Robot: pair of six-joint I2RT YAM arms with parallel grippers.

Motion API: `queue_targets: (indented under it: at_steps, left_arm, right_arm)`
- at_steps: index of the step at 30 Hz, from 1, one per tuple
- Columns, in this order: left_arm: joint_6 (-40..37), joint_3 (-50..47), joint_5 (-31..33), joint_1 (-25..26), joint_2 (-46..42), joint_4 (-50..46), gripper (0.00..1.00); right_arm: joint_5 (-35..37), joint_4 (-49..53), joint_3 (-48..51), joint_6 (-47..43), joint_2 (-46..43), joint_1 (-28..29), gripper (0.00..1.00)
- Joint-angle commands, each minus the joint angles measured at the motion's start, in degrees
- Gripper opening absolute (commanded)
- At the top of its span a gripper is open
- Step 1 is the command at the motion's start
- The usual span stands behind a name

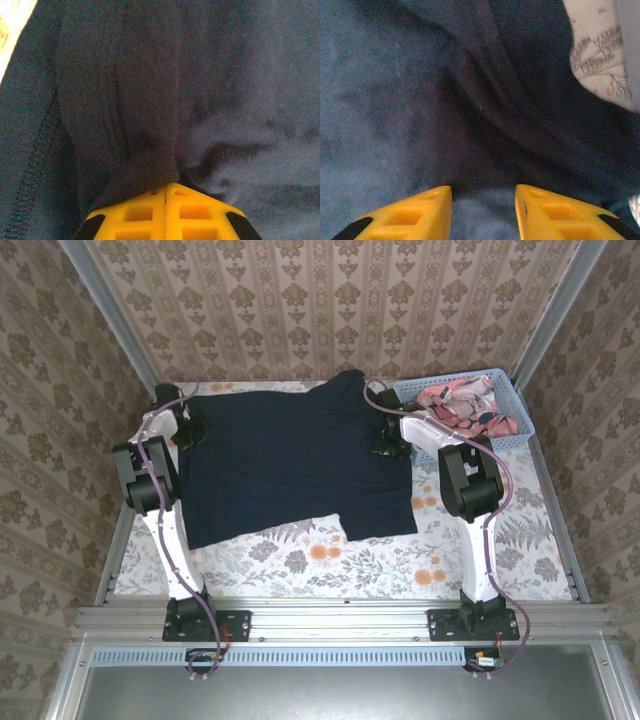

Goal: Fold and stack the mixed laundry pile

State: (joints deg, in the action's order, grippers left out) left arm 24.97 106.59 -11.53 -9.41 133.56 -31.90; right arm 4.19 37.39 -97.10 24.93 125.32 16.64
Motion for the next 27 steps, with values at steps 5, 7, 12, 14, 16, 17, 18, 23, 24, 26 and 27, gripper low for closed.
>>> queue_targets:
  at_steps: [5, 7, 12, 14, 16, 17, 18, 23, 24, 26, 27]
  left_arm:
    - [-3.01, 8.1, -2.32, 0.24, 0.98, -7.83, 0.33]
    - [-3.25, 6.19, -3.83, 0.65, -2.0, -6.92, 0.43]
    - [-2.67, -6.02, -3.76, 2.57, -15.04, 0.74, 1.0]
    - [-2.08, -11.32, -2.91, 3.86, -20.15, 3.68, 1.0]
    - [-1.57, -16.04, -2.14, 5.27, -24.67, 6.08, 1.0]
    - [-1.35, -18.38, -1.96, 5.97, -26.74, 6.89, 1.0]
    - [-1.04, -20.58, -1.83, 6.78, -28.7, 7.58, 1.0]
    - [1.34, -32.18, -1.83, 10.35, -37.42, 12.31, 1.0]
    - [1.77, -34.45, -2.06, 11.15, -38.76, 13.23, 1.0]
    - [2.68, -37.39, -2.09, 12.24, -40.77, 13.6, 1.0]
    - [3.01, -38.52, -2.17, 12.61, -41.59, 13.82, 1.0]
  right_arm:
    - [-2.35, 0.01, 16.71, 1.13, -20.25, 0.54, 0.61]
    - [-3.12, 0.0, 23.57, 2.27, -24.55, 1.1, 0.61]
    - [-2.17, 3.22, 37.91, 4.74, -32.98, 2.95, 0.63]
    - [-2.99, 3.72, 41.49, 5.5, -35.29, 3.41, 0.63]
    - [-3.58, 3.94, 44.27, 6.44, -36.85, 4.13, 0.64]
    - [-3.95, 3.58, 45.3, 6.74, -37.31, 4.58, 0.63]
    - [-3.79, 3.32, 46.14, 7.2, -37.37, 5.04, 0.62]
    - [-2.76, 0.52, 49.49, 8.72, -36.07, 5.6, 0.56]
    - [-2.44, -0.31, 49.82, 8.73, -35.65, 5.57, 0.55]
    - [-1.78, -1.18, 49.57, 8.91, -34.99, 5.84, 0.52]
    - [-1.32, -1.28, 49.43, 9.14, -34.84, 5.92, 0.5]
